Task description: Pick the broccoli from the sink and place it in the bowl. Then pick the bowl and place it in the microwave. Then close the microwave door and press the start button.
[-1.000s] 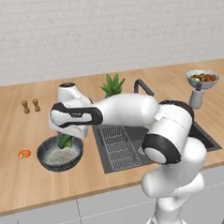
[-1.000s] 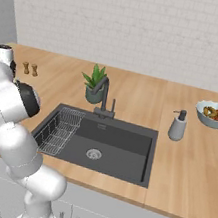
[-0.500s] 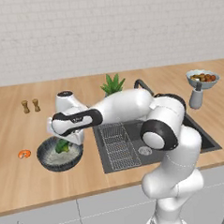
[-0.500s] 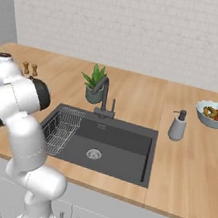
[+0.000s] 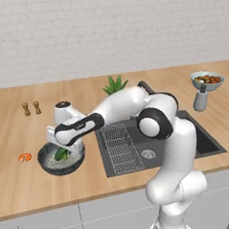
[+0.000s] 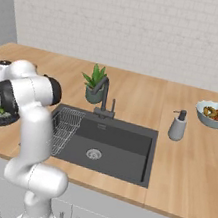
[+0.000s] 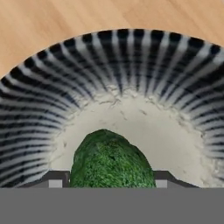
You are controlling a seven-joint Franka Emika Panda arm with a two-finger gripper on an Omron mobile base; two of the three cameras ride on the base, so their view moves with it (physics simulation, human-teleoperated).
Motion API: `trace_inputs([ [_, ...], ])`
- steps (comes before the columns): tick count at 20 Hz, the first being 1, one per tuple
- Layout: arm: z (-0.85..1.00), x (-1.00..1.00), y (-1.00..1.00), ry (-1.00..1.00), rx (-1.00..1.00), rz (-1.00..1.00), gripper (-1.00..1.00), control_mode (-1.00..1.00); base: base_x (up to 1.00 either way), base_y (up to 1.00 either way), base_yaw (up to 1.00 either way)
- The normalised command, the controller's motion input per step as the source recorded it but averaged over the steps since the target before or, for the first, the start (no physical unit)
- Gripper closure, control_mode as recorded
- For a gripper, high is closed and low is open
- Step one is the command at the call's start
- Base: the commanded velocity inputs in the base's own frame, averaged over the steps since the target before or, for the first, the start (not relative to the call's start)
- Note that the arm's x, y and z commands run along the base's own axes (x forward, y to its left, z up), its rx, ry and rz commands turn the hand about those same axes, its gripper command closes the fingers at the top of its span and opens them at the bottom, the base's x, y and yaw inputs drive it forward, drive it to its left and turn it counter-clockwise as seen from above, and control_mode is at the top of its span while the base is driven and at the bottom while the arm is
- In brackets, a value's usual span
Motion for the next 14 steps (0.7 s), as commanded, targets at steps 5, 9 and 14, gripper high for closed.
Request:
trace_inputs([
  [5, -0.35, 0.29, 0.17, 0.0, -0.02, -0.02, 1.0, -1.0, 0.0, 0.0, 0.0],
  [9, -0.37, 0.21, 0.06, 0.0, 0.0, -0.02, 1.0, -1.0, 0.0, 0.0, 0.0],
  [14, -0.1, -0.09, -0.05, -0.03, 0.01, 0.0, -1.0, -1.0, 0.0, 0.0, 0.0],
])
